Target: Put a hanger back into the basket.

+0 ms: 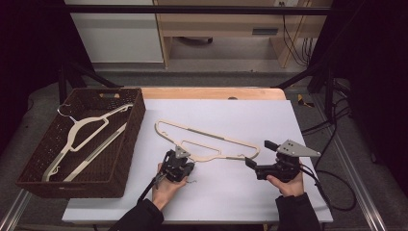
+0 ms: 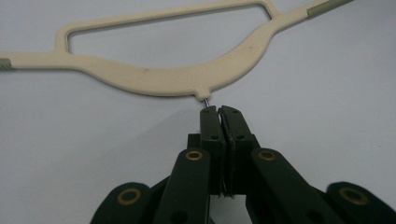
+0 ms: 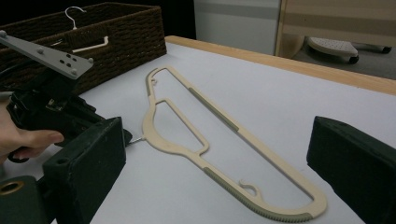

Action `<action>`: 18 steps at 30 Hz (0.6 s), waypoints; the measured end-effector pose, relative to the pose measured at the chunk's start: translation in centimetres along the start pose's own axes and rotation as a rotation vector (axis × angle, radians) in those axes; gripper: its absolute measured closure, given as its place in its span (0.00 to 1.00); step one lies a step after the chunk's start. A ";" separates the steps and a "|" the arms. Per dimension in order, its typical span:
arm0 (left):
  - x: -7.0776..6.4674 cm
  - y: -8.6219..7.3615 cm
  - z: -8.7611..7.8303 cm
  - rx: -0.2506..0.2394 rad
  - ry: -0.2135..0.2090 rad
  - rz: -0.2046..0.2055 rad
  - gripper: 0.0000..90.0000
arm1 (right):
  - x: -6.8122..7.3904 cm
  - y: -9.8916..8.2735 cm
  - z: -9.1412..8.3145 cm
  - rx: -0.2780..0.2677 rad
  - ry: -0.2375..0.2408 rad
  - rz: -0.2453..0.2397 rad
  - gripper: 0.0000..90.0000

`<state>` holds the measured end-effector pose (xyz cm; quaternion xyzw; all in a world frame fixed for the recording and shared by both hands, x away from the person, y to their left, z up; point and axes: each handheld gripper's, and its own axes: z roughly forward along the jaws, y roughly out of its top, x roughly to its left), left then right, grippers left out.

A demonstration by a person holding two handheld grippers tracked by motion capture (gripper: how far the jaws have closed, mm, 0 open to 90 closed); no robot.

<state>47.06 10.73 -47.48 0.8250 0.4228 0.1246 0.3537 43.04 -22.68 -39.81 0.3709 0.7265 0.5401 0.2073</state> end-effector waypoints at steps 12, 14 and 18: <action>-1.1 0.0 0.6 -0.037 0.096 -0.014 0.96 | 0.1 -0.1 0.3 0.007 0.003 0.001 0.06; -1.5 -0.1 0.7 -0.032 0.123 0.003 0.97 | 0.1 0.0 0.4 0.006 0.005 -0.001 0.06; -1.0 0.1 0.6 -0.033 0.089 -0.044 0.98 | 0.3 0.0 0.5 0.008 0.012 -0.005 0.06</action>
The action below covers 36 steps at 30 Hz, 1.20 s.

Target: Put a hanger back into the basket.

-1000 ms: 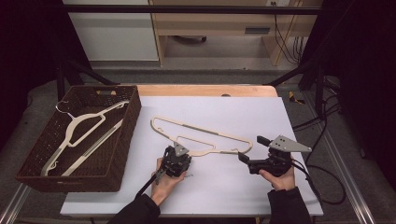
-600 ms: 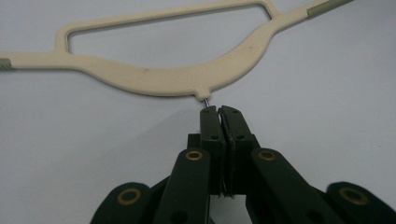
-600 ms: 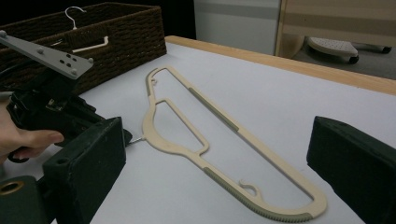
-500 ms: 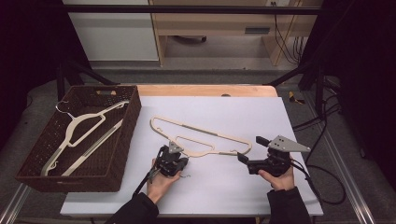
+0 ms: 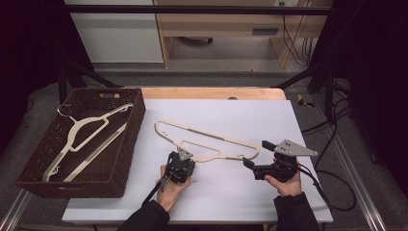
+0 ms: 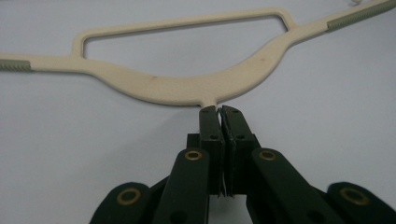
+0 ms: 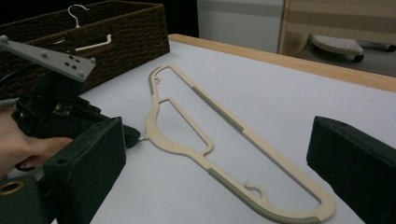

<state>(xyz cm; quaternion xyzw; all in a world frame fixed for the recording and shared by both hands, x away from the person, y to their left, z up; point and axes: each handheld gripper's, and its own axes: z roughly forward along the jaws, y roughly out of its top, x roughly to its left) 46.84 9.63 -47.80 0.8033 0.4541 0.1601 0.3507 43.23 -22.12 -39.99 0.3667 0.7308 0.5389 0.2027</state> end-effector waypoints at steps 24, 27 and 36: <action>1.6 2.7 -3.6 0.051 -0.001 0.116 0.99 | 3.0 0.1 9.1 0.131 0.139 -0.055 0.14; 1.7 3.2 -3.9 0.064 -0.008 0.126 0.99 | 3.3 0.1 10.5 0.145 0.159 -0.055 0.16; 2.1 4.0 -5.1 0.066 -0.005 0.149 0.99 | 4.6 -0.2 14.3 0.212 0.199 -0.100 0.23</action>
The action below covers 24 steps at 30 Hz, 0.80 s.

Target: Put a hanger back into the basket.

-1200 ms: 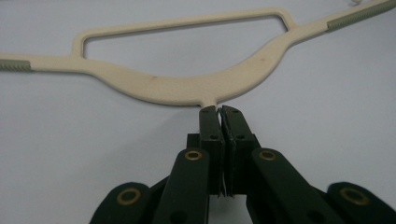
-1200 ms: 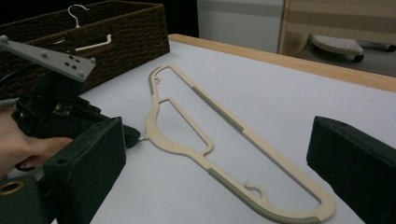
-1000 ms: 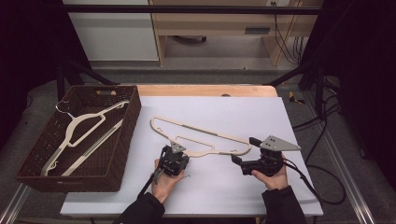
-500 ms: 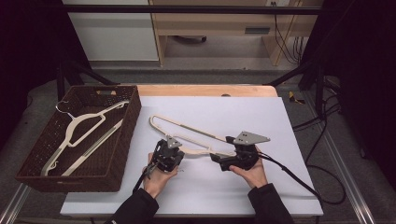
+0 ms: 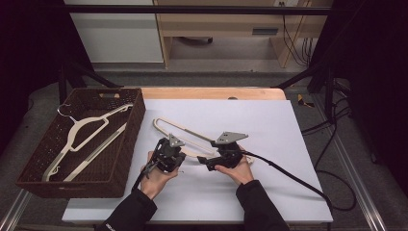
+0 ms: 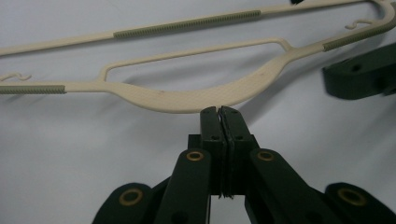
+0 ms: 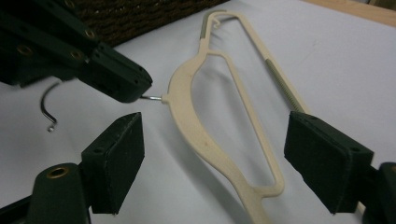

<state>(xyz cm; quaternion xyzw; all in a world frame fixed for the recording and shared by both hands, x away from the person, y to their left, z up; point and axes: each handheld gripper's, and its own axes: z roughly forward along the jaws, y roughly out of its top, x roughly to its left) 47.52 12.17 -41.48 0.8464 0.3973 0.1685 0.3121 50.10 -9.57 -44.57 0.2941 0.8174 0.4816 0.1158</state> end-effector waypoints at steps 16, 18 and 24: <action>0.1 0.6 -0.6 -0.004 -0.018 0.004 0.99 | 0.4 -0.8 3.0 0.076 0.022 -0.126 0.53; 0.2 0.6 -0.7 0.003 -0.024 0.007 0.99 | 0.5 -0.9 3.1 0.085 0.022 -0.150 0.61; 0.3 0.5 -1.1 -0.007 -0.041 -0.001 0.99 | 0.5 -1.0 2.9 0.075 0.013 -0.216 0.72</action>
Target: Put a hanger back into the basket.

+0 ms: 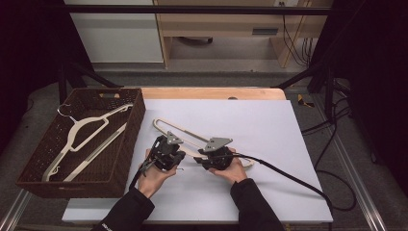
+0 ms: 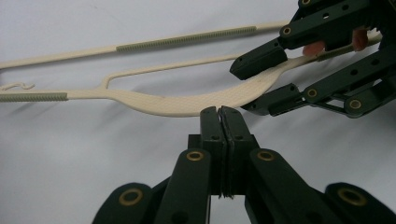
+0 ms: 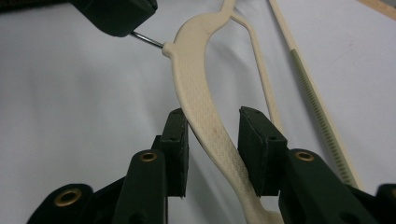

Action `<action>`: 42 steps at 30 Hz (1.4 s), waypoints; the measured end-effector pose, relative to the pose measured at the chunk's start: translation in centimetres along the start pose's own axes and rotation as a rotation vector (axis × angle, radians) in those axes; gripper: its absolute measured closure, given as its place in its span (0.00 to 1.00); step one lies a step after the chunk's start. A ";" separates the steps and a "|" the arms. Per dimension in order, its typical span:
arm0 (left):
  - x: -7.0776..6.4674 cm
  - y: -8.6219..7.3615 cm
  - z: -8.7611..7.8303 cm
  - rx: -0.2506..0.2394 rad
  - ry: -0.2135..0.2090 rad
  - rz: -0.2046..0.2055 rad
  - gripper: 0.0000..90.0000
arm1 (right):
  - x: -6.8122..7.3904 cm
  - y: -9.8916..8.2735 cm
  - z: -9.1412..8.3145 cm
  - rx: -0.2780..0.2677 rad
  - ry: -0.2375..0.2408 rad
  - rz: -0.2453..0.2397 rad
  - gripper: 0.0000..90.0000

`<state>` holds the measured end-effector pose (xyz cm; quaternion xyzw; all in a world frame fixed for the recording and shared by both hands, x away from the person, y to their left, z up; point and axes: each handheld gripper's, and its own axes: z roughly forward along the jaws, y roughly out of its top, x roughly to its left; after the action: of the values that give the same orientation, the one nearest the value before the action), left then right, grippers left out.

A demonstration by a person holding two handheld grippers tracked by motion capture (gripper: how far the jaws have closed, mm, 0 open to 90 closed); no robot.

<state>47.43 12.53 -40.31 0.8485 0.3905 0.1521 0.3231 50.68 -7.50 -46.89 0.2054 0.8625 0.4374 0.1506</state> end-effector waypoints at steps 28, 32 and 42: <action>5.1 -2.1 -8.1 -0.396 -0.063 -0.019 0.28 | -1.5 2.3 -4.9 -0.060 -0.166 -0.140 0.96; 5.1 -2.4 -7.9 -0.395 -0.061 -0.002 0.25 | -1.6 2.5 -5.8 -0.062 -0.155 -0.130 0.97; 4.5 -2.2 -7.6 -0.390 -0.073 0.080 0.16 | -0.8 2.6 -9.8 -0.102 -0.054 -0.111 0.97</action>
<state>45.24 20.27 -36.05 0.7897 0.3078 0.2067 0.4888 47.68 -13.27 -39.06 0.1611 0.8446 0.4662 0.2083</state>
